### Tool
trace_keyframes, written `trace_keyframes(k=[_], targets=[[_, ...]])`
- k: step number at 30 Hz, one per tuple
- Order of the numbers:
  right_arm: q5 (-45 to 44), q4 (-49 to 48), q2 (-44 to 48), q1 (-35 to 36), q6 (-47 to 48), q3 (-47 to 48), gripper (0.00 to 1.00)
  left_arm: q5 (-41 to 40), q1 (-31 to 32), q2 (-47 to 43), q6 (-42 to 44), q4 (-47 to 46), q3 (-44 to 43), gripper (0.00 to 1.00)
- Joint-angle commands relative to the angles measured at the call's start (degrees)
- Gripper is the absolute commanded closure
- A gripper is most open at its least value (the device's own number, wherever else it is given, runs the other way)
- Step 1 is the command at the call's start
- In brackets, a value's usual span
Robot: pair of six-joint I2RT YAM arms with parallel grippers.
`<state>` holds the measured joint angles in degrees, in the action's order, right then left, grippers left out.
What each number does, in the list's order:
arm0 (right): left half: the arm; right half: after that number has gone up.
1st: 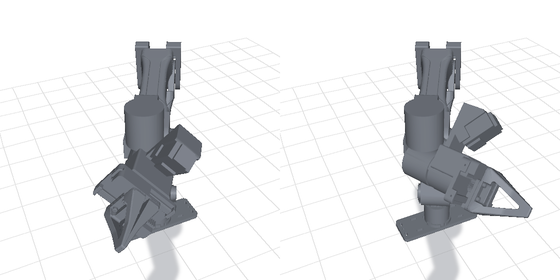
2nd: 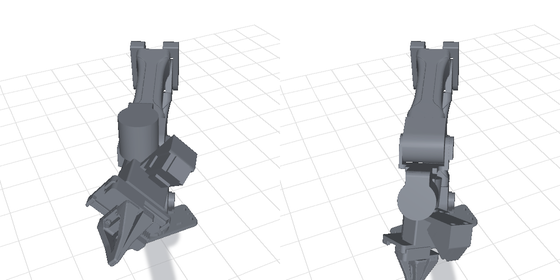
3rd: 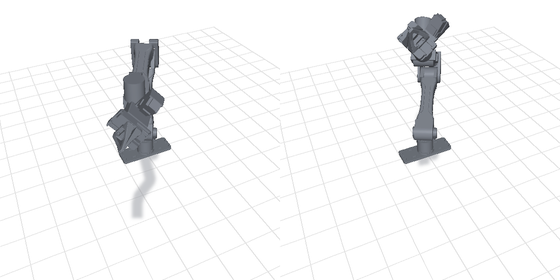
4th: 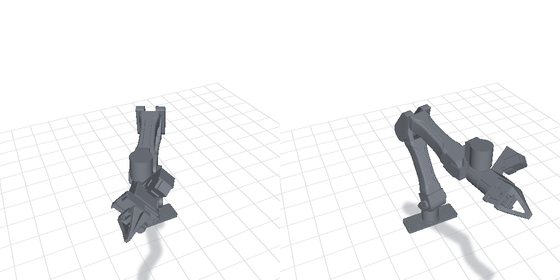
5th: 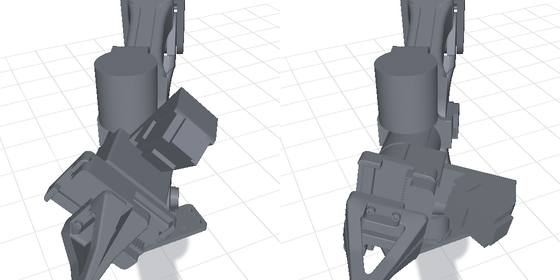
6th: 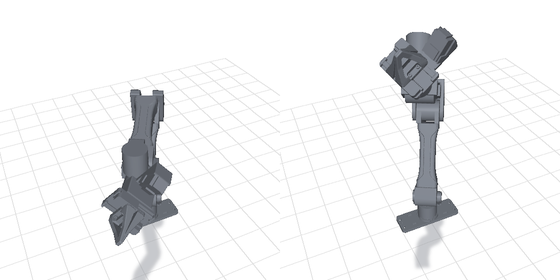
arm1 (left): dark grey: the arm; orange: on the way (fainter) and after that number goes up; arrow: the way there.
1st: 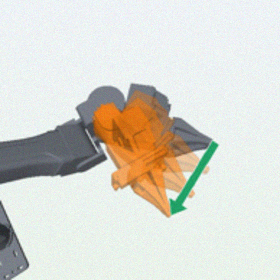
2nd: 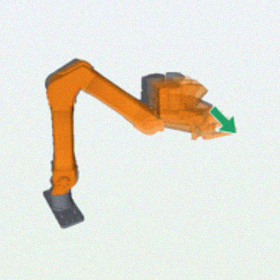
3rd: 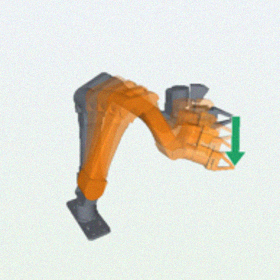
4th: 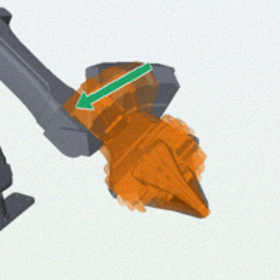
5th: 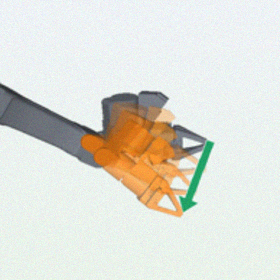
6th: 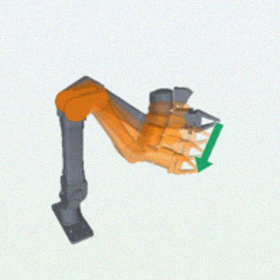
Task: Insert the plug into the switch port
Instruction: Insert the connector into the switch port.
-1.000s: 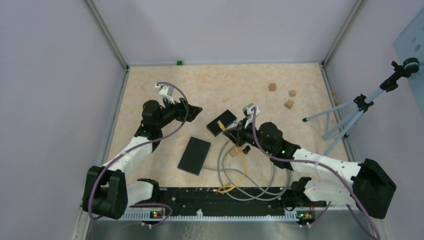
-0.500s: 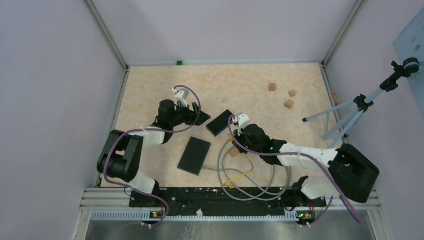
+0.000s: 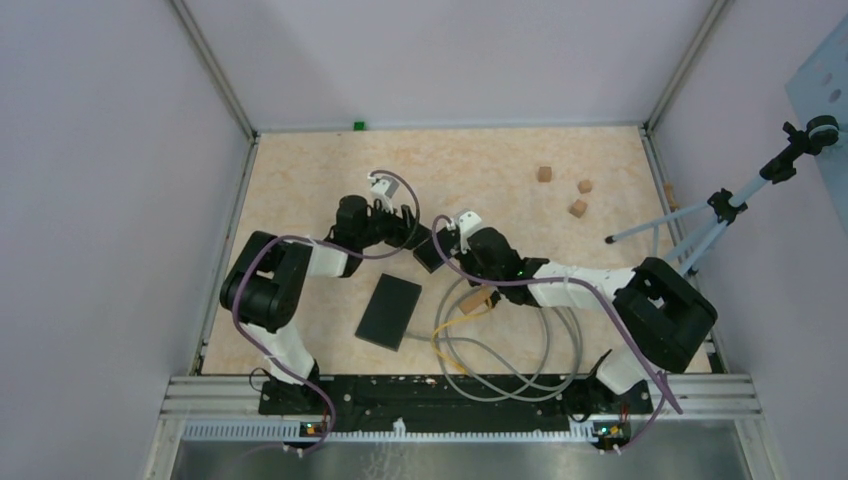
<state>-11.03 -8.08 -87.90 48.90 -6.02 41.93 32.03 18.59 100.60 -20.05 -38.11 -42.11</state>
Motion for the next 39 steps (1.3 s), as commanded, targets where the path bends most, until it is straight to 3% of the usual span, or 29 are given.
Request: trace_keyframes(k=[1, 19, 24, 39], targets=[[4.87, -2.58, -1.59, -4.09, 0.67, 3.14, 1.00, -0.73, 0.55, 1.76, 0.36, -8.74, 2.18, 0.21], [12.27, -0.78, -9.79, -8.40, 3.17, 7.27, 1.00, -2.12, 2.40, 4.91, -0.47, -5.72, 0.00, 0.22], [14.17, -3.72, -9.48, -9.93, 4.74, 7.42, 1.00, -2.45, 3.03, 5.02, -1.17, -5.43, 0.79, 0.24], [13.99, 6.28, -2.45, -9.99, 5.78, 4.88, 1.00, -4.83, 4.26, 5.74, -1.68, -3.84, 0.71, 0.28]])
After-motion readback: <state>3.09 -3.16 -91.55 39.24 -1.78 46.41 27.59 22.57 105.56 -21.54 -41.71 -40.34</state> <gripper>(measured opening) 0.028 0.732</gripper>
